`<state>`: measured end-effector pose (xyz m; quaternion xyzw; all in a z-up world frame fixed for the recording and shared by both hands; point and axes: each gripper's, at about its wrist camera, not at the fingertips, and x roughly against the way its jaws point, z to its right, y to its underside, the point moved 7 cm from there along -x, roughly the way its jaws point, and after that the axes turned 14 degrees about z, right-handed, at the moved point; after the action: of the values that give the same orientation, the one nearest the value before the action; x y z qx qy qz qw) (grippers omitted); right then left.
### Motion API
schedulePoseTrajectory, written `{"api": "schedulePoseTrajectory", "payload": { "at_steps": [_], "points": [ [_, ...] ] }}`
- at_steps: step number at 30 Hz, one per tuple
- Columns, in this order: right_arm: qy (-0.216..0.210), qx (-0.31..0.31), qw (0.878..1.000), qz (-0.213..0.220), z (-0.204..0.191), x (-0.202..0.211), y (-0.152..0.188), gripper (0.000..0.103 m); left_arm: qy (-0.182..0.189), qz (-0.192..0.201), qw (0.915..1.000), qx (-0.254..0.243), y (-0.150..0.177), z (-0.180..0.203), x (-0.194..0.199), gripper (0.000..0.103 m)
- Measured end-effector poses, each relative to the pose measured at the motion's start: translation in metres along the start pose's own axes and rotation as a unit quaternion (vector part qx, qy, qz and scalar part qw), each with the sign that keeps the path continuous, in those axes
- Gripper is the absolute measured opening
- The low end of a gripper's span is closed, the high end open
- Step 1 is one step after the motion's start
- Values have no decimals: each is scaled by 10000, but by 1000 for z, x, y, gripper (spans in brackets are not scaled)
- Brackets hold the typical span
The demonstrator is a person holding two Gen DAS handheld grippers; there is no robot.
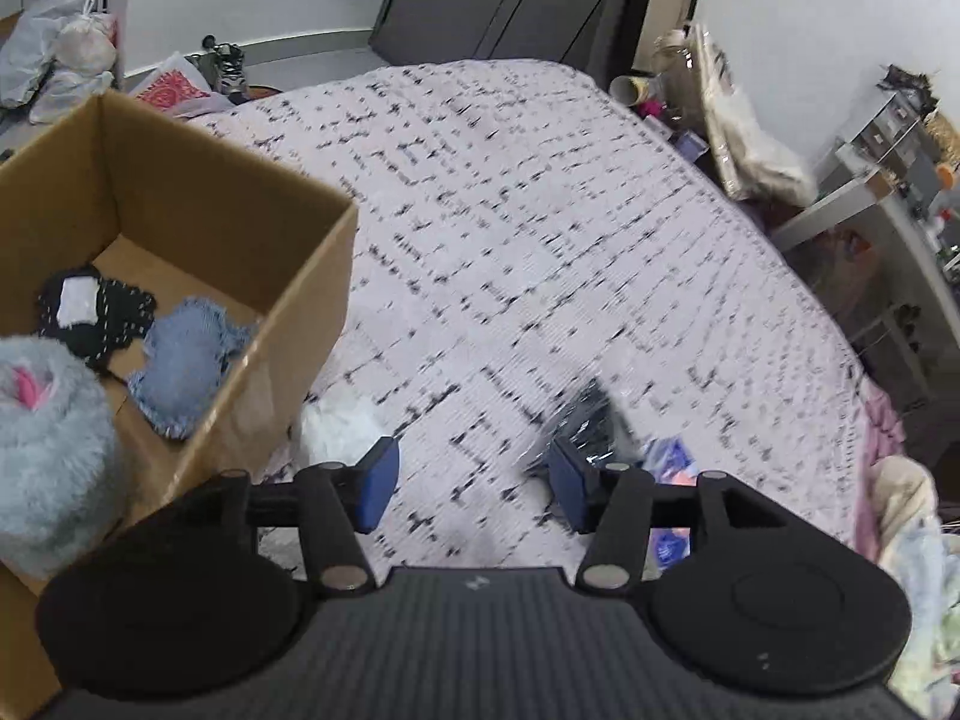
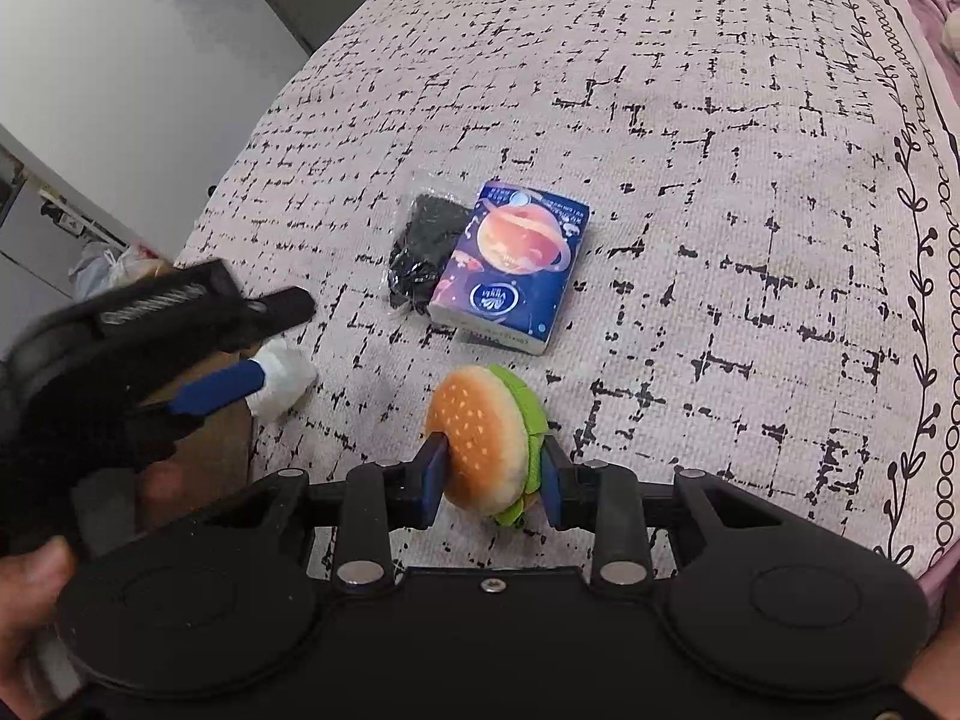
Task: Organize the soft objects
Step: 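Lift the white ball with the left tool while the right tool lifts the burger plush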
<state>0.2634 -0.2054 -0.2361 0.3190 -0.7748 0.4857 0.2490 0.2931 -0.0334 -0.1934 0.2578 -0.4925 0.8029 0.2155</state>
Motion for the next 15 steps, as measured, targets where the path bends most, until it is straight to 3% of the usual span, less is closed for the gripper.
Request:
{"api": "schedulePoseTrajectory", "payload": {
  "at_steps": [4, 10, 15],
  "points": [
    [-120, -157, 9997, 112, 1, 3, -7, 30, 1, 22, 9994, -353, -11, 11, 3, 58],
    [-269, -342, 9989, 179, 3, 7, -19, 28, -577, -1, 9933, -997, -5, 19, -3, 59],
    [-434, -504, 9972, 346, 6, 17, -33, 27, -1274, -40, 9810, -1463, 9, 19, -11, 59]
  ]
}}
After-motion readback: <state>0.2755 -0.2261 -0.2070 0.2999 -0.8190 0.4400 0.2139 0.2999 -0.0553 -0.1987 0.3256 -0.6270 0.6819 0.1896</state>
